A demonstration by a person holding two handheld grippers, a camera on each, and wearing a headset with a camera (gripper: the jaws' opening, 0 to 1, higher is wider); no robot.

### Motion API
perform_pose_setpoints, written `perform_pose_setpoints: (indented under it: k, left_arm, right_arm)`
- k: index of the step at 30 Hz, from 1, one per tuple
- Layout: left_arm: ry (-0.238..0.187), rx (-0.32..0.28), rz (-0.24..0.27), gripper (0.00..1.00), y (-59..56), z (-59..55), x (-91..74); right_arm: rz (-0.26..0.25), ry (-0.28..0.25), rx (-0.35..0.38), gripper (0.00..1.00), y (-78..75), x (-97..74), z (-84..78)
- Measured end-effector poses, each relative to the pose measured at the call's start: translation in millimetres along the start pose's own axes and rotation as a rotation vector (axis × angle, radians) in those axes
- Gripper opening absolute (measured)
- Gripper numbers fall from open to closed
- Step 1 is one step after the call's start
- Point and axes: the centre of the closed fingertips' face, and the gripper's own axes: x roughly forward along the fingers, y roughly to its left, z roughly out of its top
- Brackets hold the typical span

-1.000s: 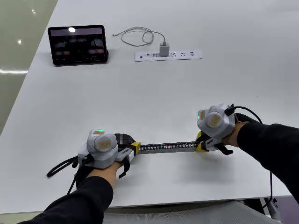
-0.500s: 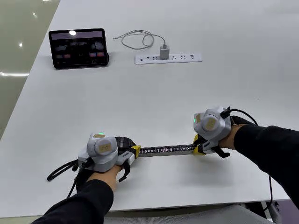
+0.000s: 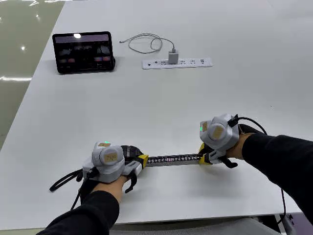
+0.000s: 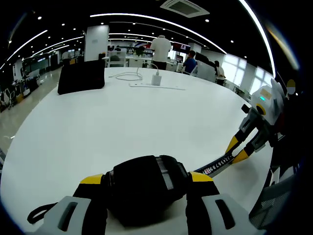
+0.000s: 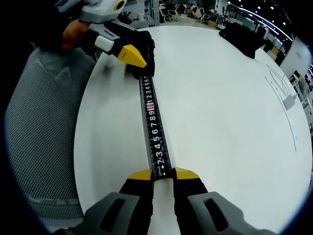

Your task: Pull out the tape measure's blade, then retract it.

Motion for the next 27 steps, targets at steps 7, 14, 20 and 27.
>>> perform_pose_setpoints:
  k: [7,14,20,27]
  left_arm:
    - [0.000,-0.003,-0.001,0.61,0.3,0.1,-0.3]
    - [0.001,-0.002,-0.002,0.61,0.3,0.1,-0.2]
    - [0.001,-0.002,-0.003,0.61,0.3,0.2,-0.3]
    - [0.001,-0.002,-0.003,0.61,0.5,0.0,0.0]
  right_arm:
    - [0.013,-0.020,-0.015,0.10,1.2,3.9,8.1]
    - [0.015,-0.032,-0.016,0.10,2.1,7.1,15.0]
    - [0.013,-0.039,-0.030,0.10,4.0,9.7,20.8]
    - [0.012,-0.053,-0.019,0.10,6.2,11.9,28.8]
